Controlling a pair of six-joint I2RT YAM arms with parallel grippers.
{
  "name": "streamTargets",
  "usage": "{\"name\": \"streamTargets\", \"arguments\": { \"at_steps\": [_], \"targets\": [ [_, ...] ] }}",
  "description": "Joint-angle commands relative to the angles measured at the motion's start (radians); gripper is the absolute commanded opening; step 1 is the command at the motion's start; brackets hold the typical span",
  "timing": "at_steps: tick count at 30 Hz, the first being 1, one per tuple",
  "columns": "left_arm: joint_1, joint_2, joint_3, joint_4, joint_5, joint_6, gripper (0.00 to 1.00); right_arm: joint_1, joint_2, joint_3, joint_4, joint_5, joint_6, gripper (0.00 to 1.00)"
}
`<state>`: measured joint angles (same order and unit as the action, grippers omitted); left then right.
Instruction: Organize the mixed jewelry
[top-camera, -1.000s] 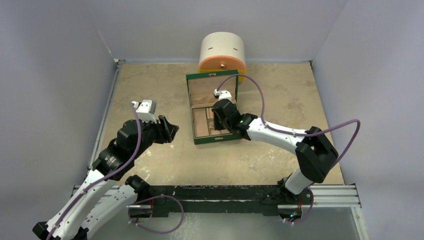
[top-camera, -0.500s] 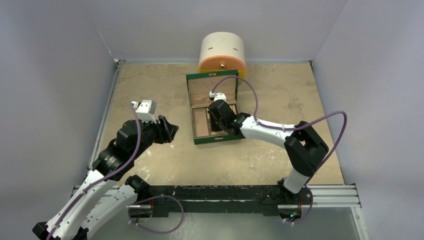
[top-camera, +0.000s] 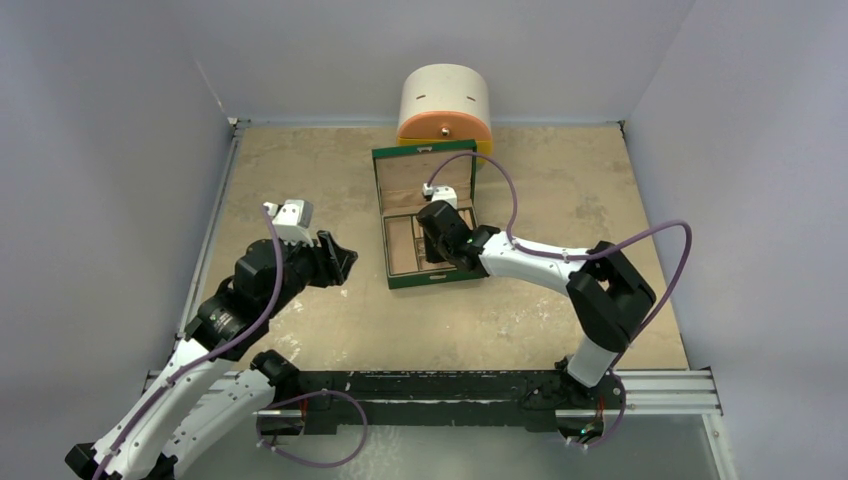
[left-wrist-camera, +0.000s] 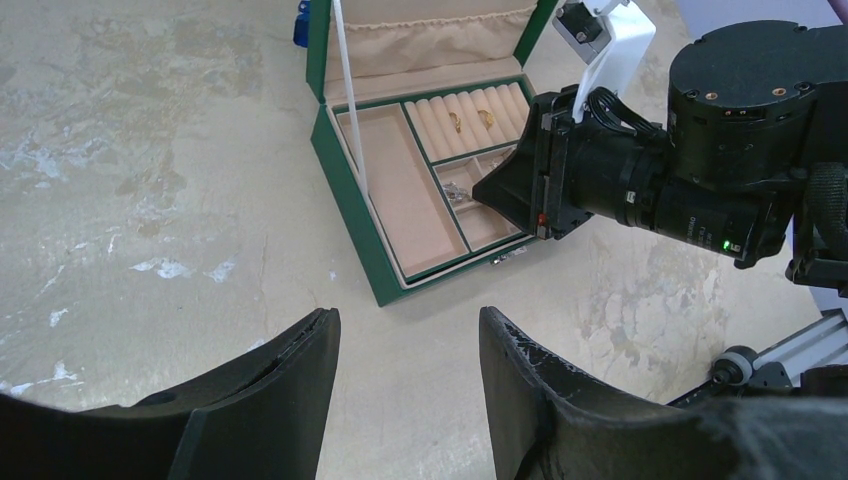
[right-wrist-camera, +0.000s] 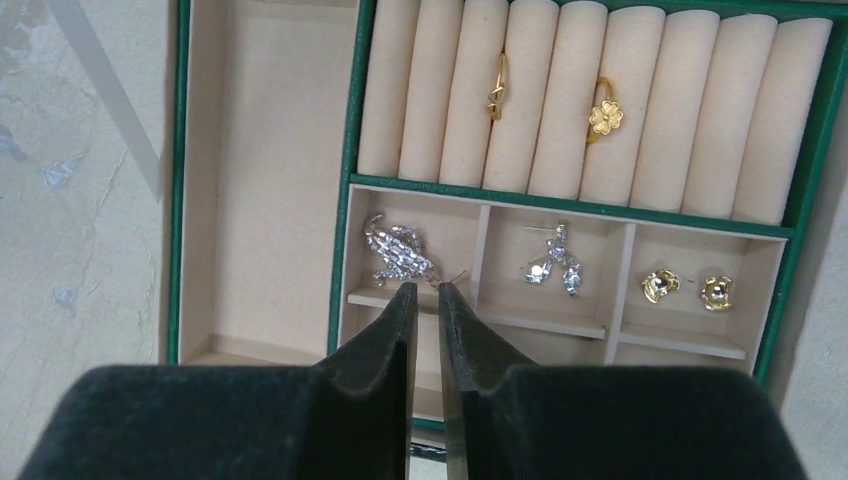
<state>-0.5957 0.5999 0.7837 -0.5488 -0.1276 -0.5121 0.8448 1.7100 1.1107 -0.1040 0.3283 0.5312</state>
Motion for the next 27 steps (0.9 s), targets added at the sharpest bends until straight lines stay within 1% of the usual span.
{"name": "streamTargets", "arguments": {
  "at_steps": [1,10,16,22,27],
  "targets": [
    [0.005,0.003,0.024,0.023,-0.012,0.009,0.53,-0.003,-0.05,0.02,-0.008,0.045,0.019,0.17],
    [0.005,0.009,0.023,0.02,-0.021,0.005,0.53,-0.003,-0.175,-0.036,-0.015,0.082,0.034,0.23],
    [0.005,0.025,0.025,0.018,-0.026,0.003,0.53,-0.003,-0.287,-0.083,-0.039,0.161,0.019,0.25],
    [0.006,0.035,0.024,0.018,-0.032,0.001,0.53,-0.014,-0.419,-0.115,-0.062,0.237,-0.065,0.26],
    [0.005,0.052,0.025,0.016,-0.033,0.0,0.53,-0.04,-0.484,-0.099,-0.073,0.275,-0.143,0.3]
  ]
}}
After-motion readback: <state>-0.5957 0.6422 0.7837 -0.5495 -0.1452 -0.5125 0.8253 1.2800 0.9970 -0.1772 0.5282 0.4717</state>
